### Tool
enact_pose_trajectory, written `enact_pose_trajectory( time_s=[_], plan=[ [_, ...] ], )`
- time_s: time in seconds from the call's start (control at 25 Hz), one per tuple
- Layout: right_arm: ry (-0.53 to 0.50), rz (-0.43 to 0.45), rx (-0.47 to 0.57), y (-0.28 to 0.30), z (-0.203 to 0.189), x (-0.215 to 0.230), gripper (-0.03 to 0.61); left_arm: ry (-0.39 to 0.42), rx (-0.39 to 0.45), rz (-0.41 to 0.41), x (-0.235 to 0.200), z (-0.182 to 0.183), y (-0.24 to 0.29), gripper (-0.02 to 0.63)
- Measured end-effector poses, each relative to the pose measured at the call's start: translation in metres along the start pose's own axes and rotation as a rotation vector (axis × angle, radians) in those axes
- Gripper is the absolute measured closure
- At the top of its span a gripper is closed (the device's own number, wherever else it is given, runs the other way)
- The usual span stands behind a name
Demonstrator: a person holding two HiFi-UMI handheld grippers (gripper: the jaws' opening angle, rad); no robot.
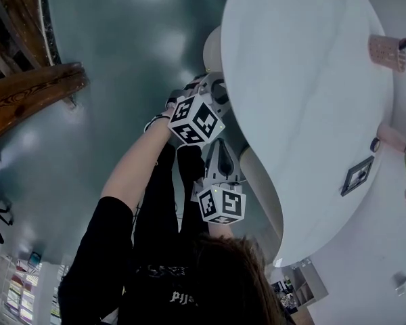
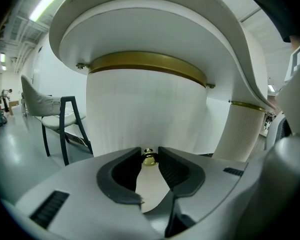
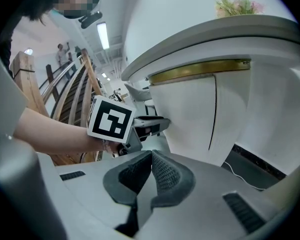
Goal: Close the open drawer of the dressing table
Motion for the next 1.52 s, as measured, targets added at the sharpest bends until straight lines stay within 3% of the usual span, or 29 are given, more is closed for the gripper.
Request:
enact_pose_trajectory(
  time_s=[0.4,0.64,0.72,0.76,0.84,0.92,1.12,1.32,1.52],
  plan=[
    [0.013,-0.015,0.016,-0.003,0.004,0.005,0.552,0.01,-0.015,-0.011,0.0,0.0,0.001,0.495],
    [0.006,0.006,0.025,-0.006,0.004,-0.006,0.552,-0.032,-0.009,0.012,0.002,0.0,-0.001,0.494],
    [-0.014,0.014,0.022,-0.009,0.004,-0.007,0.552,-0.07,-0.031,0.03,0.001,-0.003,-0.001,0.477],
    [-0.017,0.017,0.022,-0.011,0.004,-0.007,0.552,-0.103,-0.044,0.054,-0.002,-0.006,-0.001,0.408],
    [-0.015,0.023,0.023,-0.014,0.006,-0.009,0.551,-0.18,-0.07,0.1,-0.006,-0.014,-0.005,0.362],
    [-0.013,0.027,0.019,-0.021,0.007,-0.01,0.552,-0.229,-0.109,0.111,-0.001,-0.023,-0.013,0.362],
    [-0.016,0.046,0.039,-0.033,0.019,-0.016,0.551,-0.252,-0.17,0.11,0.012,-0.017,-0.044,0.362],
    [-0.013,0.045,0.07,-0.057,0.036,-0.022,0.552,-0.273,-0.156,0.117,0.023,0.015,-0.089,0.362],
    [-0.055,0.093,0.072,-0.081,0.055,-0.032,0.551,-0.394,-0.118,0.175,0.042,0.045,-0.135,0.362]
  ],
)
Point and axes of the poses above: the fingertips, and each gripper's own axes: y forward along the fingers, x to its right, z out of its top, the point moved 5 cm from there along -y, backward along the fingers, and after that the axes turned 6 degrees about y, right-handed, at the moved point
